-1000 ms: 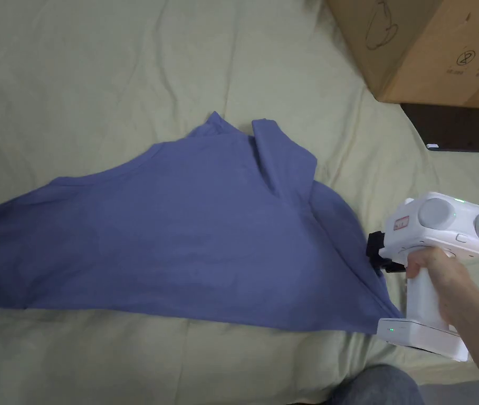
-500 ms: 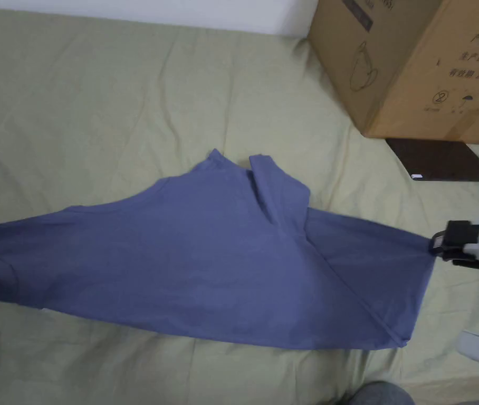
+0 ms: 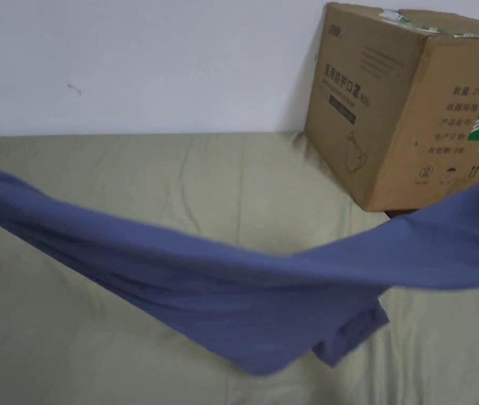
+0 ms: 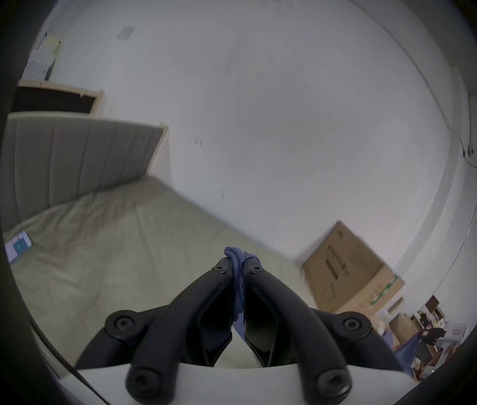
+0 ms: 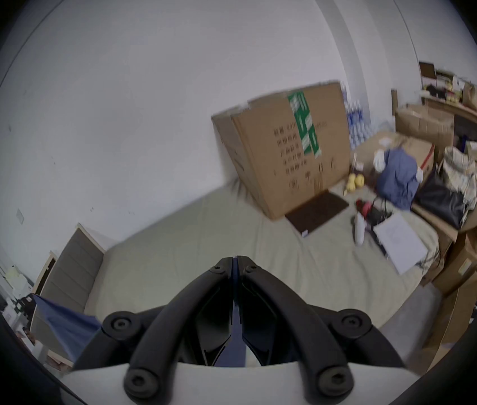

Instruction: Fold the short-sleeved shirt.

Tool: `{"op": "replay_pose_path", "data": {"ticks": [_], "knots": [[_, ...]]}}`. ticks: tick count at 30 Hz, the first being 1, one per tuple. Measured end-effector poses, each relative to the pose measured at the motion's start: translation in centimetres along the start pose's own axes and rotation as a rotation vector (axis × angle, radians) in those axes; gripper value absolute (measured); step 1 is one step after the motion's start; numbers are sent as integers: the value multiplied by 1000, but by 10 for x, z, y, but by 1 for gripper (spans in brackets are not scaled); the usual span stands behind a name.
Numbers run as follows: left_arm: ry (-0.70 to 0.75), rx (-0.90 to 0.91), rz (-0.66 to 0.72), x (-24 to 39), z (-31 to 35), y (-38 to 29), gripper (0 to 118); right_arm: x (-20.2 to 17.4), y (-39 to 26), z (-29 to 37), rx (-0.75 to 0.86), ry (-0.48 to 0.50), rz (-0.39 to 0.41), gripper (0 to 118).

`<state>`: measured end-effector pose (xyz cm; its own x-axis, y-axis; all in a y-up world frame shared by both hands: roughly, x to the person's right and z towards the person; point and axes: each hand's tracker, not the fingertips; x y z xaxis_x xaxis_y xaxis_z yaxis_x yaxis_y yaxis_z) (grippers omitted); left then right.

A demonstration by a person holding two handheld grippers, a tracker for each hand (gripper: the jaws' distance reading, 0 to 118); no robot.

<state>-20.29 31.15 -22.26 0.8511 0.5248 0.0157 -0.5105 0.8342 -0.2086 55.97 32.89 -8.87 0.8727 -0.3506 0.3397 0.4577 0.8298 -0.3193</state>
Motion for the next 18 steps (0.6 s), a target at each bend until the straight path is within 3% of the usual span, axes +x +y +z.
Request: {"op": "replay_pose_path", "data": {"ticks": [10,18], "knots": [[166,171,84,-1,26,95,2,-43,79,56,126,109,-87,2],[224,183,70,5,11,139,2,-69,102,54,148,94,-65,2]]}}
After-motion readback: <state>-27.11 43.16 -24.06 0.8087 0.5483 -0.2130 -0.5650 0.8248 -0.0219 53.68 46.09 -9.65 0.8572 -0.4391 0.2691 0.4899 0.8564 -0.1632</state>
